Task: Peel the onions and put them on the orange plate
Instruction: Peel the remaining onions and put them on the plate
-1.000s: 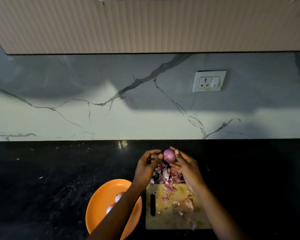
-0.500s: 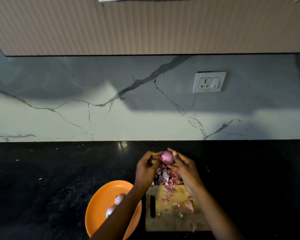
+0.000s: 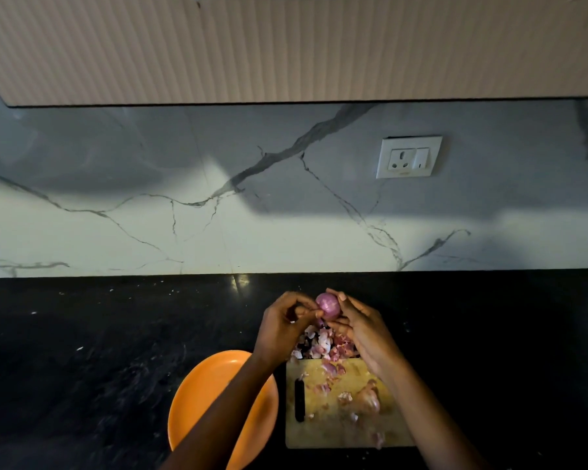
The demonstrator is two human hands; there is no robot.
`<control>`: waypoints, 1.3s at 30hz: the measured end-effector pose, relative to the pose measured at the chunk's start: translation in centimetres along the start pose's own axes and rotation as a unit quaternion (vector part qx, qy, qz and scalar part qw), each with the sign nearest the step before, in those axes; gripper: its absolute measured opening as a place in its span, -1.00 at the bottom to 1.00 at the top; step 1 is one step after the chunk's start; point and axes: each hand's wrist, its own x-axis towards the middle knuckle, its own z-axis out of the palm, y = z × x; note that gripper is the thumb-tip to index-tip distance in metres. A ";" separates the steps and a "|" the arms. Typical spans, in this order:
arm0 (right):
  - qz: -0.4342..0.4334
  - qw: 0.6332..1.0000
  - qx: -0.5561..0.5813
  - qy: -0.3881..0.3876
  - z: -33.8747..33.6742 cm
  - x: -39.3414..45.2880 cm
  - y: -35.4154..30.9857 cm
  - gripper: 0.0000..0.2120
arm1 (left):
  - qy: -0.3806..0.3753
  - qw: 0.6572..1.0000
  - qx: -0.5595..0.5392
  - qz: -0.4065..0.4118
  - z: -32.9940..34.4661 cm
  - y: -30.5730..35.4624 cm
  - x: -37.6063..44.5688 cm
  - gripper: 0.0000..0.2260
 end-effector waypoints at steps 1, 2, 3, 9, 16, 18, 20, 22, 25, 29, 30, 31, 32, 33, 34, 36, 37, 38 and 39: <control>-0.002 1.000 0.002 0.000 -0.1 0.0 0.0 -0.69 | 0.007 0.999 -0.029 -0.028 0.0 0.1 0.0 -0.90; -0.003 1.000 0.006 0.000 -0.2 0.0 0.0 -0.69 | 0.014 0.997 -0.052 -0.052 0.1 0.2 -0.1 -0.91; -0.002 1.000 0.009 -0.001 -0.3 -0.1 0.1 -0.69 | 0.023 0.995 -0.066 -0.069 0.1 0.2 -0.1 -0.92; 0.008 0.999 0.035 0.002 -0.4 -0.3 0.4 -0.71 | 0.054 0.982 -0.124 -0.134 0.9 -0.3 -0.3 -0.87; -0.040 0.997 -0.050 0.046 -0.5 -0.6 0.4 -0.73 | 0.016 0.978 -0.093 -0.188 1.5 -0.4 -0.4 -0.85; -0.064 0.993 -0.087 0.052 -0.2 -0.5 0.5 -0.79 | -0.017 0.976 -0.125 -0.177 2.0 -0.1 -0.4 -0.75; -0.074 0.991 -0.105 0.047 0.2 -0.6 0.6 -0.81 | -0.022 0.978 -0.134 -0.161 2.2 -0.1 -0.6 -0.68; -0.075 0.992 -0.093 0.030 0.2 -0.6 0.3 -0.80 | -0.005 0.974 -0.161 -0.158 2.1 -0.4 -0.7 -0.66; -0.090 0.991 -0.097 0.006 -0.2 -0.7 -0.2 -0.83 | 0.011 0.966 -0.186 -0.179 1.5 -0.5 -0.8 -0.65; -0.110 0.987 -0.120 -0.012 -0.5 -0.4 -0.8 -0.84 | -0.028 0.968 -0.185 -0.168 1.0 -0.1 -0.7 -0.69; -0.113 0.986 -0.123 -0.022 -0.5 -0.4 -1.0 -0.84 | -0.036 0.969 -0.183 -0.163 0.9 0.1 -0.7 -0.68; -0.118 0.984 -0.127 -0.031 -0.5 -0.3 -1.0 -0.85 | -0.040 0.969 -0.184 -0.161 0.8 0.2 -0.7 -0.67; -0.123 0.983 -0.131 -0.038 -0.6 -0.3 -1.1 -0.87 | -0.045 0.969 -0.185 -0.160 0.7 0.3 -0.7 -0.66; -0.132 0.981 -0.134 -0.042 -0.6 -0.3 -1.2 -0.88 | -0.051 0.968 -0.185 -0.159 0.6 0.3 -0.7 -0.65; -0.141 0.980 -0.135 -0.045 -0.7 -0.3 -1.3 -0.88 | -0.055 0.969 -0.184 -0.158 0.5 0.4 -0.7 -0.64; -0.153 0.977 -0.144 -0.048 -0.8 -0.2 -1.3 -0.88 | -0.057 0.969 -0.181 -0.161 0.4 0.6 -0.8 -0.64; -0.157 0.975 -0.152 -0.045 -0.9 0.0 -1.2 -0.88 | -0.062 0.968 -0.182 -0.164 0.4 0.6 -0.8 -0.65; -0.161 0.973 -0.161 -0.041 -1.0 0.2 -1.0 -0.88 | -0.069 0.966 -0.184 -0.168 0.5 0.5 -0.8 -0.66; -0.164 0.971 -0.169 -0.034 -1.2 0.4 -0.9 -0.87 | -0.077 0.963 -0.190 -0.174 0.5 0.5 -0.7 -0.67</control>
